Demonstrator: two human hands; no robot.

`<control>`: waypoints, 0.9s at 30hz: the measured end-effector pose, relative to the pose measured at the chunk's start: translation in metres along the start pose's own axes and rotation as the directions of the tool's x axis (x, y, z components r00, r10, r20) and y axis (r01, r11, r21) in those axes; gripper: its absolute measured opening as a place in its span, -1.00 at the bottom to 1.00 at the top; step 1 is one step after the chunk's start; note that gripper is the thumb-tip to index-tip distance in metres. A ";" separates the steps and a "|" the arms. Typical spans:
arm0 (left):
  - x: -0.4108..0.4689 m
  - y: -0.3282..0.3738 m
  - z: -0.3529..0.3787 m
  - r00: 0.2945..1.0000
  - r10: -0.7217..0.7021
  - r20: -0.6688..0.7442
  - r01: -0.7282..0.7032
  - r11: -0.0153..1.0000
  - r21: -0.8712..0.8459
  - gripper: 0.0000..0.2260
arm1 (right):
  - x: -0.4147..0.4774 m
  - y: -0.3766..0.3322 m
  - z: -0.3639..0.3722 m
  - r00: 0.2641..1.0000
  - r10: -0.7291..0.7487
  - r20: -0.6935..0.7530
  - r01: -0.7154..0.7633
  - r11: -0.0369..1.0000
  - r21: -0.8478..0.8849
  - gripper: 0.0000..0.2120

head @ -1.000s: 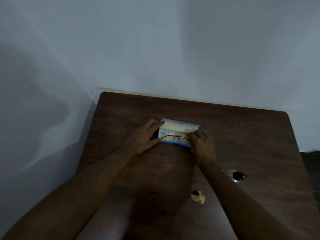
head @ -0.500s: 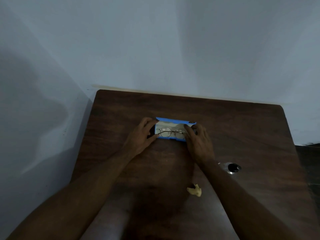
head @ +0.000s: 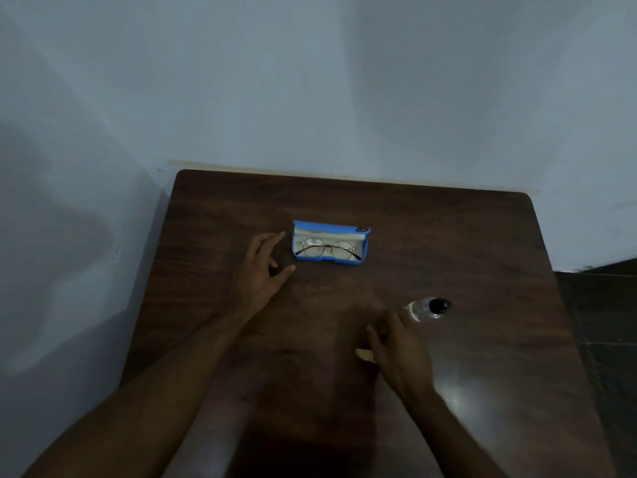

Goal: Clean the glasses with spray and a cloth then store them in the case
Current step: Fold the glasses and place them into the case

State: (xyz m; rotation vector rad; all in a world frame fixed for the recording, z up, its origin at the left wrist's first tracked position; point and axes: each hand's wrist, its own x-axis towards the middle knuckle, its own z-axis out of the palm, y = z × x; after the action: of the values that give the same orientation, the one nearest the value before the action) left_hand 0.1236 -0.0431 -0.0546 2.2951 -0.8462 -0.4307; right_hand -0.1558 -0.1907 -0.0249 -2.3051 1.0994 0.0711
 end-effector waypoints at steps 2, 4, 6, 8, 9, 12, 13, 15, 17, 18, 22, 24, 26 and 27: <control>-0.020 0.004 0.005 0.998 -0.050 -0.033 0.048 0.997 -0.062 -0.34 | -0.010 0.002 0.004 0.994 0.070 0.088 -0.065 0.996 -0.053 -0.72; -0.043 0.013 0.011 0.994 -0.104 -0.039 0.098 0.987 -0.129 -0.38 | -0.015 0.001 0.005 0.986 0.115 0.121 -0.106 0.991 -0.077 -0.72; -0.068 0.027 0.017 0.987 -0.161 -0.015 0.155 0.969 -0.194 -0.43 | -0.019 0.001 0.002 0.986 0.118 0.114 -0.114 0.993 -0.041 -0.78; -0.091 0.042 0.021 0.977 -0.210 0.036 0.212 0.938 -0.274 -0.52 | -0.024 -0.003 -0.002 0.989 0.134 0.058 -0.139 0.986 0.095 -0.89; -0.101 0.050 0.024 0.969 -0.232 0.082 0.246 0.912 -0.329 -0.58 | -0.025 -0.005 -0.005 0.988 0.149 0.030 -0.152 0.969 0.195 -0.92; -0.125 0.080 0.026 0.933 -0.245 0.263 0.348 0.800 -0.488 -0.74 | -0.034 -0.018 -0.016 0.989 0.145 0.000 -0.122 0.833 0.540 -0.90; -0.130 0.089 0.027 0.922 -0.240 0.303 0.372 0.763 -0.528 -0.77 | -0.037 -0.024 -0.022 0.992 0.125 -0.016 -0.090 0.793 0.603 -0.86; -0.136 0.108 0.024 0.912 -0.222 0.345 0.398 0.679 -0.617 -0.80 | -0.044 -0.035 -0.031 0.994 0.075 -0.086 0.002 0.741 0.672 -0.81; -0.139 0.125 0.016 0.906 -0.195 0.375 0.413 0.598 -0.686 -0.76 | -0.052 -0.048 -0.042 0.989 0.029 -0.145 0.082 0.704 0.705 -0.82; -0.139 0.131 0.012 0.908 -0.182 0.378 0.409 0.587 -0.699 -0.72 | -0.055 -0.055 -0.048 0.985 0.007 -0.173 0.121 0.687 0.717 -0.83; -0.139 0.149 -0.001 0.948 -0.166 0.272 0.304 0.724 -0.619 -0.69 | -0.065 -0.071 -0.066 0.974 0.007 -0.226 0.179 0.584 0.792 -0.89; -0.136 0.152 -0.007 0.967 -0.142 0.210 0.242 0.762 -0.600 -0.73 | -0.067 -0.073 -0.070 0.978 0.036 -0.207 0.158 0.518 0.840 -0.89; -0.136 0.157 -0.018 0.982 -0.095 0.163 0.177 0.764 -0.620 -0.80 | -0.067 -0.075 -0.074 0.983 0.089 -0.158 0.108 0.412 0.905 -0.87; -0.136 0.159 -0.023 0.986 -0.075 0.151 0.156 0.749 -0.644 -0.84 | -0.068 -0.078 -0.076 0.984 0.125 -0.125 0.075 0.345 0.936 -0.86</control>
State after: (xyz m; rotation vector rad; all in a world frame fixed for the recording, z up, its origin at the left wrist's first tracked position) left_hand -0.0390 -0.0343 0.0797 1.6703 -0.4869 -0.7861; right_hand -0.1587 -0.1452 0.0947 -1.1941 0.8702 -0.6367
